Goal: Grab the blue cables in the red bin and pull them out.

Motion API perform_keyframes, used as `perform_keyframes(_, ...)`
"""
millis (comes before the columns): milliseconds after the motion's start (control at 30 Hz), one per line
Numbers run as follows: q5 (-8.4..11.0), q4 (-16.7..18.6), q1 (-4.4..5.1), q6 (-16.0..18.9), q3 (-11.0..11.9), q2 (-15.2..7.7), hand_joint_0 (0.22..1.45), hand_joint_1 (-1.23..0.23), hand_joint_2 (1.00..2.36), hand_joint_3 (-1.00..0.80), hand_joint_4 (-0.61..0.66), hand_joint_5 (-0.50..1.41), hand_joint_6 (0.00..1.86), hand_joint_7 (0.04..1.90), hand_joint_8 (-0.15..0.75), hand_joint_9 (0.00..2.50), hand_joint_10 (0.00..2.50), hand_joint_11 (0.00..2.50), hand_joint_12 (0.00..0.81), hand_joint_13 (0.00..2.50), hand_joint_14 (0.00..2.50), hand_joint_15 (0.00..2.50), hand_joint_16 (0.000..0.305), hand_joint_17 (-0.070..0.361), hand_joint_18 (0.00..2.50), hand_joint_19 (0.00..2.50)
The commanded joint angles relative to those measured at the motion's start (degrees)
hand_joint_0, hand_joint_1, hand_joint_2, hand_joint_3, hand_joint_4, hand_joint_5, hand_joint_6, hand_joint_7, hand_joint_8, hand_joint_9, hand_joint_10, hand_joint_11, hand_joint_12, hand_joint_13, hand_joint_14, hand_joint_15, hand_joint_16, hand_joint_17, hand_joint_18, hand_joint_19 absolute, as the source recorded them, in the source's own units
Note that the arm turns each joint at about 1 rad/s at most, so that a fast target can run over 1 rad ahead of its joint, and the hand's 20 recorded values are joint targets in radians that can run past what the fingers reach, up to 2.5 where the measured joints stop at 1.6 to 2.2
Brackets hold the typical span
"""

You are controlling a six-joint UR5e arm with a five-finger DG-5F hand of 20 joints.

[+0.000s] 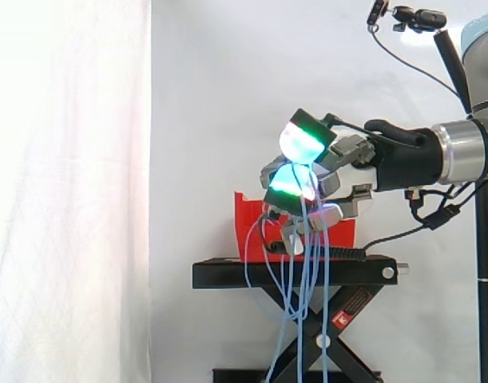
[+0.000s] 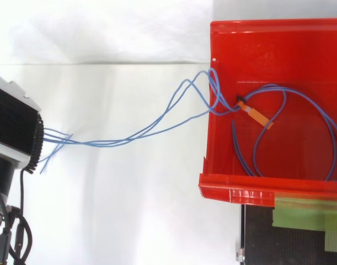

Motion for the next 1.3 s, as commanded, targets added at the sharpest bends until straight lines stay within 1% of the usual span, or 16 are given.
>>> perform_keyframes(0,0.09,-0.46,-0.02,1.0,0.0,0.0,0.69,-0.73,1.0,-1.0,0.16,0.96,0.08,0.88,0.235,1.22,0.88,1.7,0.369,1.37,0.02,1.41,0.058,0.131,0.84,0.75)
perform_keyframes(133,0.35,-0.73,-0.02,1.26,0.0,0.0,0.68,-0.72,1.0,-1.0,0.16,0.96,0.08,0.88,0.243,1.22,0.88,1.7,0.378,1.37,0.02,1.4,0.059,0.134,0.85,0.74)
perform_keyframes(233,0.35,-0.81,-0.02,1.26,0.0,0.0,0.67,-0.71,1.0,-1.0,0.17,0.96,0.07,0.87,0.246,1.21,0.89,1.67,0.369,1.37,0.02,1.39,0.06,0.135,0.85,0.74)
perform_keyframes(267,0.35,-0.81,0.07,1.26,0.0,0.0,0.67,-0.71,1.0,-1.0,0.17,0.96,0.07,0.87,0.247,1.21,0.9,1.67,0.385,1.37,0.02,1.4,0.06,0.136,0.85,0.74)
perform_keyframes(333,0.35,-0.81,0.07,1.26,0.0,0.0,0.67,-0.71,1.0,-1.0,0.17,0.96,0.07,0.88,0.247,1.21,0.89,1.68,0.374,1.37,0.02,1.4,0.06,0.136,0.85,0.74)
perform_keyframes(533,0.35,-0.81,0.07,1.52,0.0,0.0,0.66,-0.71,1.0,-1.0,0.17,0.96,0.05,0.88,0.247,1.21,0.9,1.67,0.38,1.37,0.02,1.39,0.061,0.138,0.85,0.74)
perform_keyframes(700,0.71,-0.73,0.07,1.44,0.0,0.0,0.66,-0.74,1.0,-1.0,0.18,0.95,0.05,0.88,0.25,1.2,0.91,1.65,0.387,1.37,0.02,1.39,0.061,0.138,0.85,0.73)
perform_keyframes(767,0.71,-0.73,0.07,1.52,0.0,0.0,0.68,-0.8,1.0,-1.0,0.18,0.95,0.04,0.89,0.242,1.2,0.9,1.67,0.371,1.36,0.02,1.39,0.06,0.135,0.84,0.74)
perform_keyframes(933,0.71,-0.73,0.07,1.52,0.0,0.0,0.76,-0.88,1.0,-1.0,0.15,0.94,0.08,0.89,0.215,1.19,0.84,1.75,0.339,1.34,0.02,1.41,0.055,0.123,0.81,0.76)
perform_keyframes(967,0.71,-0.81,-0.02,1.52,0.0,0.0,0.77,-0.89,1.0,-1.0,0.15,0.92,0.12,0.87,0.212,1.19,0.84,1.75,0.339,1.34,0.02,1.41,0.055,0.123,0.81,0.76)
perform_keyframes(1033,0.71,-0.81,0.07,1.52,0.0,0.0,0.78,-0.9,1.0,-1.0,0.15,0.91,0.13,0.87,0.211,1.19,0.84,1.76,0.326,1.33,0.02,1.41,0.054,0.121,0.8,0.76)
perform_keyframes(1267,0.71,-0.81,0.07,1.52,0.0,0.09,0.85,-0.96,1.0,-1.0,0.14,0.86,0.19,0.83,0.2,1.16,0.85,1.75,0.321,1.32,0.02,1.42,0.052,0.117,0.79,0.75)
